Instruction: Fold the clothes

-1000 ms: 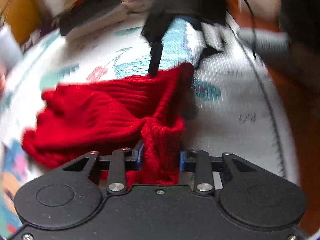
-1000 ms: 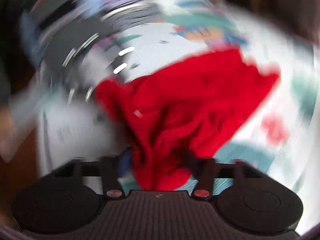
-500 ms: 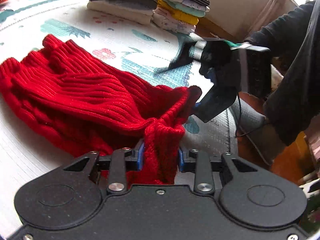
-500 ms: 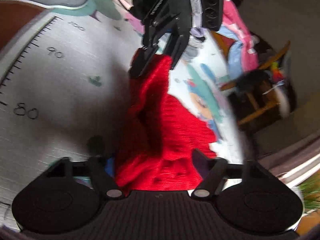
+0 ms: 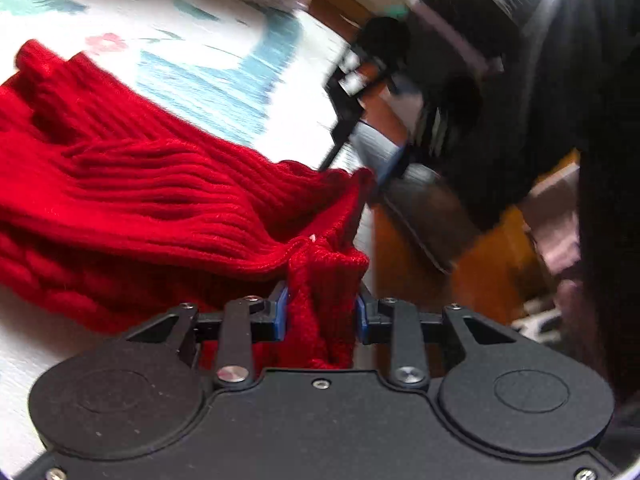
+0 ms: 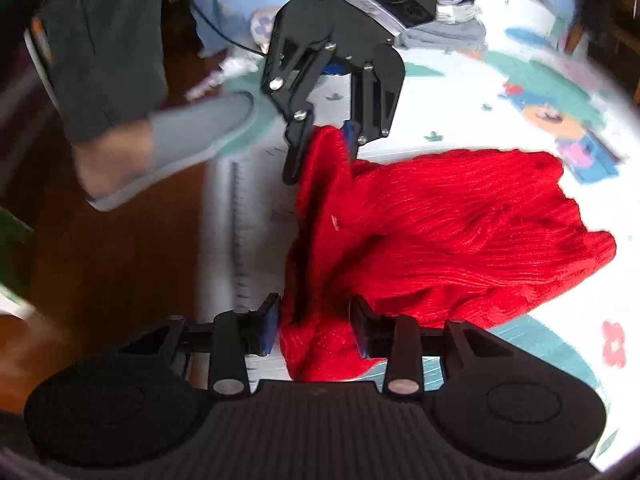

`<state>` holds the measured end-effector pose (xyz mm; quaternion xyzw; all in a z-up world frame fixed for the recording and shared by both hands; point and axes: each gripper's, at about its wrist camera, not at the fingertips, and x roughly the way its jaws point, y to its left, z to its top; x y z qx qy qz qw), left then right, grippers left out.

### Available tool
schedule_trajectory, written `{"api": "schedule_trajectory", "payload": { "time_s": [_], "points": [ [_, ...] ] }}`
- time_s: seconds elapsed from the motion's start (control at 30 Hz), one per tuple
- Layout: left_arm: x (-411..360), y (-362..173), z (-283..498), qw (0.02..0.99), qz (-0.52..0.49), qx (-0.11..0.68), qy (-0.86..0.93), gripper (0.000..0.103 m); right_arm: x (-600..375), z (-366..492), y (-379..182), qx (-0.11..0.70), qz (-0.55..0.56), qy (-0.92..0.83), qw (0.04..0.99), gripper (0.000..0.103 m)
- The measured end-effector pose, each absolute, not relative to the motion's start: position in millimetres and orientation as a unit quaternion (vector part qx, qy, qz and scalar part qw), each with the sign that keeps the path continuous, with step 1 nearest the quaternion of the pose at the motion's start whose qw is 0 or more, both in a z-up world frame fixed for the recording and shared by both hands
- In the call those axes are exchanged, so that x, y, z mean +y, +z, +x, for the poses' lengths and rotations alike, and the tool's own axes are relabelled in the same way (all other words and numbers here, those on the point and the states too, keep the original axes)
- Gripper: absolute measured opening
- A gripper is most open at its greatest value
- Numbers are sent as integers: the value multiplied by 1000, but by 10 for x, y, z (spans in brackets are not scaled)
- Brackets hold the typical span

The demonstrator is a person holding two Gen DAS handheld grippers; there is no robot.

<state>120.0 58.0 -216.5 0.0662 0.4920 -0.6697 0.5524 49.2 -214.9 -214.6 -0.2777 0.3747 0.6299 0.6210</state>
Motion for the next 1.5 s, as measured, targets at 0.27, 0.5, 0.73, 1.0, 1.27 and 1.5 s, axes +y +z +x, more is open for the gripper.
{"api": "schedule_trajectory", "payload": {
  "time_s": [0.27, 0.5, 0.73, 1.0, 1.27, 1.5],
  "points": [
    [858, -1900, 1468, 601, -53, 474, -641, 30, -2328, 691, -1934, 306, -304, 610, 664, 51],
    [1098, -1979, 1492, 632, -131, 478, -596, 29, -2428, 380, -1996, 301, -277, 587, 699, 82],
    [1183, -2105, 1489, 624, -182, 497, -575, 29, -2045, -112, -2510, 211, -381, 541, 719, 42],
    [1172, -2147, 1290, 590, -147, 522, -598, 29, -2036, 167, -2202, 304, -306, 626, 650, 29],
    [1451, -2089, 1472, 612, -175, 512, -577, 29, -2012, 878, -1885, 383, -161, 622, 663, 29],
    [1431, -1907, 1713, 639, -145, 479, -584, 33, -2092, 1138, -1921, 382, -116, 585, 706, 29]
  ]
}}
